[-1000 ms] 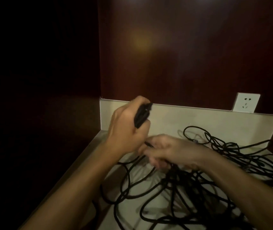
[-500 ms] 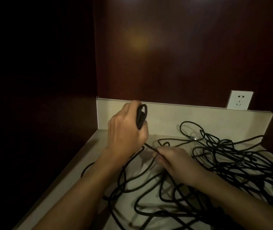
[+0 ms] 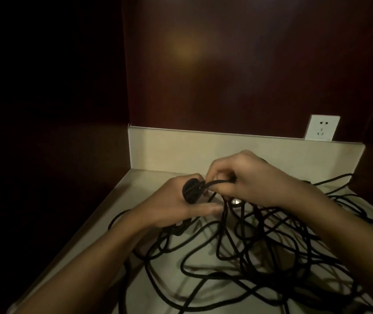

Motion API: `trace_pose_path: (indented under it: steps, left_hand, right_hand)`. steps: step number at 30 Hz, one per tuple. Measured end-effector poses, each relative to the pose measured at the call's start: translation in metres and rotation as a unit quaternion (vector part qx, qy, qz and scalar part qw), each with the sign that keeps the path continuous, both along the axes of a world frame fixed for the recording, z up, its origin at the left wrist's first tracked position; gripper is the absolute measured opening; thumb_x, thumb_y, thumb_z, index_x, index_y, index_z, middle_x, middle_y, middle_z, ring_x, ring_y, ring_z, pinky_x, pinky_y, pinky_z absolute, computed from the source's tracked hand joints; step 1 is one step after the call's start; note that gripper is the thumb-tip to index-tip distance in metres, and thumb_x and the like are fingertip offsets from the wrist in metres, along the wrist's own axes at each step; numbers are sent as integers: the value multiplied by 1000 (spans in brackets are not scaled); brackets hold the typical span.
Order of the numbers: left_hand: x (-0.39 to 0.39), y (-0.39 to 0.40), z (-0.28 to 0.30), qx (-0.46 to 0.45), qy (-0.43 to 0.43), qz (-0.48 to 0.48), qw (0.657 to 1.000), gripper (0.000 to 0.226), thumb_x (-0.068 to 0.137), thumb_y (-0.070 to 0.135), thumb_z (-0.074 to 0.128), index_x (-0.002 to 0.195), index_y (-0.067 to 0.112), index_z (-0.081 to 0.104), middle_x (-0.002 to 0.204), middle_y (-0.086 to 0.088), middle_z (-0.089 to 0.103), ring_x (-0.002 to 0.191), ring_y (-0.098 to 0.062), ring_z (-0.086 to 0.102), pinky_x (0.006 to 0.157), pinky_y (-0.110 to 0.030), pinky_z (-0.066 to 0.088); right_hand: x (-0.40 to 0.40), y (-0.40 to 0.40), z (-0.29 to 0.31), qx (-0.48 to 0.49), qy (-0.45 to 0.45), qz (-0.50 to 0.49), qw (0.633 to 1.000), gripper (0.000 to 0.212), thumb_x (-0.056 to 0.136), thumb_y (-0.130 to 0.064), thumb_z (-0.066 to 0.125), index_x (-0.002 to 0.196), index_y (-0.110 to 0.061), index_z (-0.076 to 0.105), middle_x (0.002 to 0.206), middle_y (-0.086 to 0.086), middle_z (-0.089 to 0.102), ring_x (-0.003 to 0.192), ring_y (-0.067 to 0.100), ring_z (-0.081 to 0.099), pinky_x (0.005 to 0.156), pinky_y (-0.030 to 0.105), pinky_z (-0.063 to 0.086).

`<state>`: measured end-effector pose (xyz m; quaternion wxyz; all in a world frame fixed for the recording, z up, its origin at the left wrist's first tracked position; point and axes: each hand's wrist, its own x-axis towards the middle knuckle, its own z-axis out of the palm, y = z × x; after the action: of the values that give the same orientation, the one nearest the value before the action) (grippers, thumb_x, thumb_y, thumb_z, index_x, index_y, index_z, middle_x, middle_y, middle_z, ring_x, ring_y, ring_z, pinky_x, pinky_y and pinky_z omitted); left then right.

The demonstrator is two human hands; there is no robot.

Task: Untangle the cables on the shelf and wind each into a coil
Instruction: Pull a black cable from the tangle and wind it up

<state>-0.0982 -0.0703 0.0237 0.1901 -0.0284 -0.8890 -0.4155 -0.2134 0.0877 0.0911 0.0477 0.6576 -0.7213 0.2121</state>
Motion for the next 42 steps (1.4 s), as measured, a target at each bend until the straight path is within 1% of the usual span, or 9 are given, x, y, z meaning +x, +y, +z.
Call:
trace_pose_path:
  steps: [4, 8, 14, 19, 22, 30, 35, 40, 42]
  left_hand:
    - [0, -1, 4, -75, 9, 49, 996, 9, 77, 32, 67, 82, 26, 62, 75, 8, 65, 69, -12, 61, 68, -44, 53]
    - [13, -2, 5, -101, -5, 65, 993, 41, 66, 50, 52, 85, 16, 64, 76, 1, 65, 73, -18, 61, 70, -47, 52]
    - [30, -1, 15, 75, -60, -40, 995, 30, 69, 6, 56, 96, 4, 68, 71, 7, 62, 73, -11, 58, 73, -27, 47]
    - [41, 7, 11, 258, -49, -90, 961, 35, 65, -2, 50, 92, 5, 71, 78, -16, 62, 70, -17, 60, 65, -22, 48]
    - [41, 17, 4, 412, -49, -67, 907, 33, 61, -7, 53, 80, 9, 75, 78, -16, 65, 62, -18, 61, 54, -25, 51]
    - [44, 27, 9, 408, 64, 15, 911, 33, 64, -5, 55, 93, -4, 69, 75, -15, 65, 66, -21, 61, 64, -27, 52]
    - [44, 13, 18, 554, 121, 56, 822, 43, 53, -6, 50, 92, 0, 68, 80, -17, 70, 60, -19, 58, 50, -21, 48]
    - [40, 12, 28, 527, 141, 93, 833, 57, 43, 1, 58, 100, 1, 64, 96, -16, 76, 91, -34, 69, 48, -19, 48]
    - [38, 11, 31, 511, 158, 94, 840, 51, 46, -3, 52, 95, 1, 65, 91, -16, 76, 84, -31, 72, 49, -19, 47]
  right_hand:
    - [13, 0, 19, 131, -140, 7, 981, 21, 87, -20, 75, 99, -15, 59, 60, -7, 56, 52, 3, 44, 54, 21, 36]
    - [11, -1, 28, 286, -54, -53, 955, 36, 83, -32, 78, 108, -25, 52, 82, -9, 61, 67, 3, 55, 58, 23, 45]
    - [-1, -3, 34, 138, 169, -69, 973, 26, 86, -47, 69, 109, -37, 64, 110, -18, 64, 104, 7, 59, 89, 39, 49]
    - [27, 0, 13, 105, 150, -118, 976, 28, 98, -34, 51, 124, -38, 62, 122, -9, 59, 116, 15, 52, 99, 40, 43]
    - [55, -6, -29, -92, 197, -231, 948, 43, 88, -34, 42, 124, -27, 64, 133, 5, 52, 119, 26, 50, 96, 43, 47]
    - [46, -13, -62, -277, -95, -79, 953, 75, 91, -15, 50, 148, -53, 21, 125, -12, 42, 91, 7, 57, 72, 16, 46]
    - [19, -3, -46, -241, -274, 13, 931, 50, 99, -11, 56, 137, -42, 48, 112, -2, 66, 81, 15, 73, 70, 34, 59]
    - [3, -13, -39, -236, -278, -40, 930, 17, 100, -17, 55, 113, -19, 66, 83, 3, 71, 49, 28, 59, 49, 34, 51]
    - [0, -16, -38, -274, -231, -58, 932, 12, 100, -18, 57, 107, -19, 67, 68, 0, 64, 52, 13, 55, 53, 29, 45]
